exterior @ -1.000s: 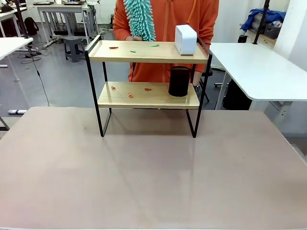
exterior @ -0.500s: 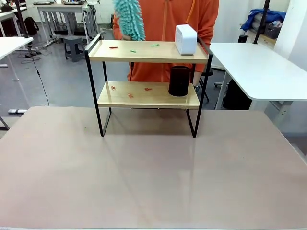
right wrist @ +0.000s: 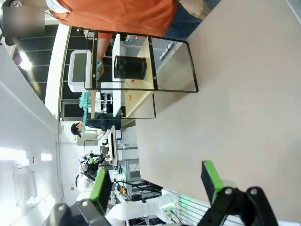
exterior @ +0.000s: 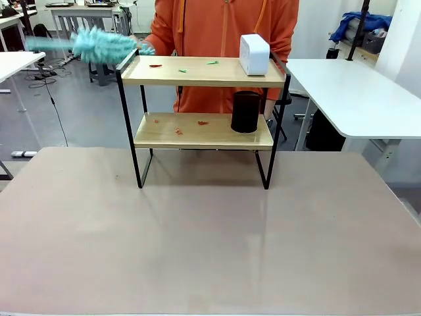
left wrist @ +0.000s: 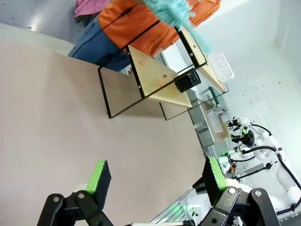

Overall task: Clean the shelf.
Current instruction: Pick up the Duster from the human.

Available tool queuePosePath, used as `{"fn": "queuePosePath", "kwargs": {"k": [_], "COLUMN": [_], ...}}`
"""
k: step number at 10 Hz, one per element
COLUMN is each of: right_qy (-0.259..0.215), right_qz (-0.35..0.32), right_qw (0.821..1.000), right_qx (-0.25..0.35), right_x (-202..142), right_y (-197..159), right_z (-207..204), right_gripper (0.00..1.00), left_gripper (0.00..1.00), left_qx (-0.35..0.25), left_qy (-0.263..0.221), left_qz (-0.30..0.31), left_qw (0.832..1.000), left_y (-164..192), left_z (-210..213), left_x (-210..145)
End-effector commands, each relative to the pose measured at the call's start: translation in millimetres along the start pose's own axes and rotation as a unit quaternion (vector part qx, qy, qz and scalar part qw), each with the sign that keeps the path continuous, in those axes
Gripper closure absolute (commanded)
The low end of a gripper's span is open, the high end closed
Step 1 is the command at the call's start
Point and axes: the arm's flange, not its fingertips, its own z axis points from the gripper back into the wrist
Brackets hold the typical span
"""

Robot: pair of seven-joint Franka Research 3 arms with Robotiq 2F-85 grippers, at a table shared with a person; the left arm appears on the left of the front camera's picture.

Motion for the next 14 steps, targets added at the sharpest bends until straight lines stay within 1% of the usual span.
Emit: {"fn": "queuePosePath", "kwargs": {"k": [1,3,4,5,6,7,8,9,11,12,13,14], "right_qy": [-0.005,-0.005,-0.005,-0.005,-0.005,-0.005,-0.005,-0.005,-0.005,-0.005,-0.005,-0.005], "right_qz": [0.012,0.012,0.012,0.012,0.012,0.012,0.012,0.012,0.012,0.012,0.012,0.012], "right_qw": [1.000,1.000,1.000,1.000,1.000,1.000,1.000,1.000,1.000,1.000,1.000,1.000], "right_qx": [0.011,0.011,0.011,0.011,0.011,0.011,0.011,0.011,0.011,0.011,0.011,0.011], "right_x": [2,2,2,2,2,2,2,2,2,2,2,2], "right_y": [0,0,0,0,0,0,0,0,0,0,0,0], "right_z": [-3,-3,-3,-3,-3,-3,-3,-3,-3,-3,-3,-3], "right_gripper": [0.00,0.00,0.00,0.00,0.00,0.00,0.00,0.00,0.00,0.00,0.00,0.00], "left_gripper": [0.00,0.00,0.00,0.00,0.00,0.00,0.00,0.00,0.00,0.00,0.00,0.00], "left_qx": [-0.009,-0.009,0.000,-0.003,0.015,-0.033,-0.031,-0.030,-0.010,0.010,0.029,0.027], "left_qy": [-0.006,-0.006,0.000,-0.002,-0.060,-0.038,-0.043,-0.024,0.036,0.054,0.060,0.084], "left_qz": [-0.012,-0.012,0.000,0.027,0.049,0.095,0.102,0.113,0.129,0.139,0.139,0.156], "left_qw": [1.000,1.000,1.000,1.000,0.997,0.994,0.993,0.993,0.991,0.989,0.988,0.984], "left_y": [2,2,2,-8,-20,-34,-44,-50,-51,-46,-39,-33], "left_z": [-3,-3,-1,-2,-11,-20,-38,-60,-107,-128,-144,-159], "left_x": [3,3,-1,13,50,83,107,125,146,150,155,158]}}
